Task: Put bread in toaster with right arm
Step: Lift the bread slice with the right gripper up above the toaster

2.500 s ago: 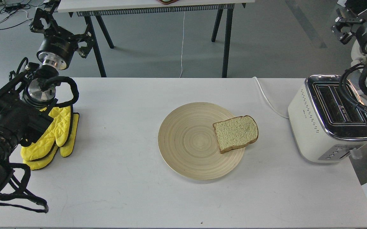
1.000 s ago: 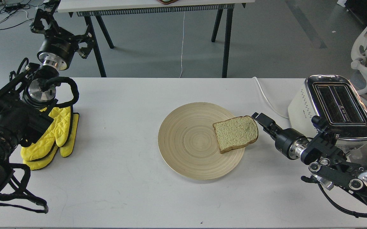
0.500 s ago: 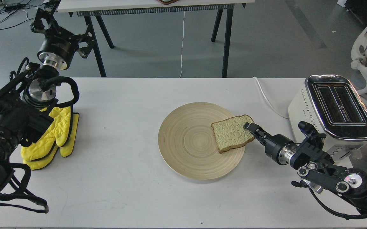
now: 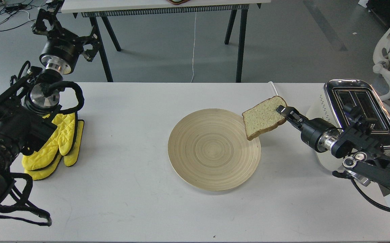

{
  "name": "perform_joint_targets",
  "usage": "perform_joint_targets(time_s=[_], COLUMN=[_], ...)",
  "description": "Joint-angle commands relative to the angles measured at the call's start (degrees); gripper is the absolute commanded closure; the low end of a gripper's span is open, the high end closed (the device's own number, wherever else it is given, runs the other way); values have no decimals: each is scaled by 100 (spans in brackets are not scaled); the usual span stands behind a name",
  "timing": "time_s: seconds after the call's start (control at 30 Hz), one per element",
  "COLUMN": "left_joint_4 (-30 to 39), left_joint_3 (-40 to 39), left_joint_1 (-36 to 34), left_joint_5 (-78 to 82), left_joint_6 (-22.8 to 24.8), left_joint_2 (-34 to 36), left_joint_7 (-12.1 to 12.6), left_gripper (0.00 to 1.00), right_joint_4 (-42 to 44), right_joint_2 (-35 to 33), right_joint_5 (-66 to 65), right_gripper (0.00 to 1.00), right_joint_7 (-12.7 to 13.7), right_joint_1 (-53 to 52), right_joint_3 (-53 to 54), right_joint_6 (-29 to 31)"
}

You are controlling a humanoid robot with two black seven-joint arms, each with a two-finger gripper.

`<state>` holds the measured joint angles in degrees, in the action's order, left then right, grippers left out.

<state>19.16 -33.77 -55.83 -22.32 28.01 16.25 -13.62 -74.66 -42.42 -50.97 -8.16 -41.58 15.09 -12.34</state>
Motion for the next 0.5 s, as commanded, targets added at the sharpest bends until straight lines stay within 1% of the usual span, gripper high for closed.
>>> perform_joint_targets(time_s=[0.0, 0.1, 0.17, 0.23, 0.37, 0.47], left_joint_4=[0, 0, 0, 0, 0, 0], left_joint_3=[2, 2, -15, -24, -24, -24], left_joint_1=[10, 10, 10, 2, 10, 10], left_joint_5=[-1, -1, -1, -1, -1, -1], left_joint_6=[-1, -1, -1, -1, -1, -1], left_joint_2=[1, 1, 1, 9, 10, 10], left_joint_7=[0, 0, 0, 0, 0, -9], left_gripper=[0, 0, 0, 0, 0, 0], right_joint_4=[-513, -874, -980, -981, -981, -963], right_joint_2=[-984, -1855, -2356, -2761, -3175, -3281], right_joint_5=[-36, -132, -473, -913, -1310, -1363], right_gripper=[98, 98, 98, 98, 98, 99], right_joint_7=[-2, -28, -28, 33, 121, 139], right_joint_1=[-499, -868, -1036, -1063, -1001, -975], right_joint_3=[12, 12, -15, -15, -93, -365], right_joint_6=[30, 56, 144, 258, 320, 320])
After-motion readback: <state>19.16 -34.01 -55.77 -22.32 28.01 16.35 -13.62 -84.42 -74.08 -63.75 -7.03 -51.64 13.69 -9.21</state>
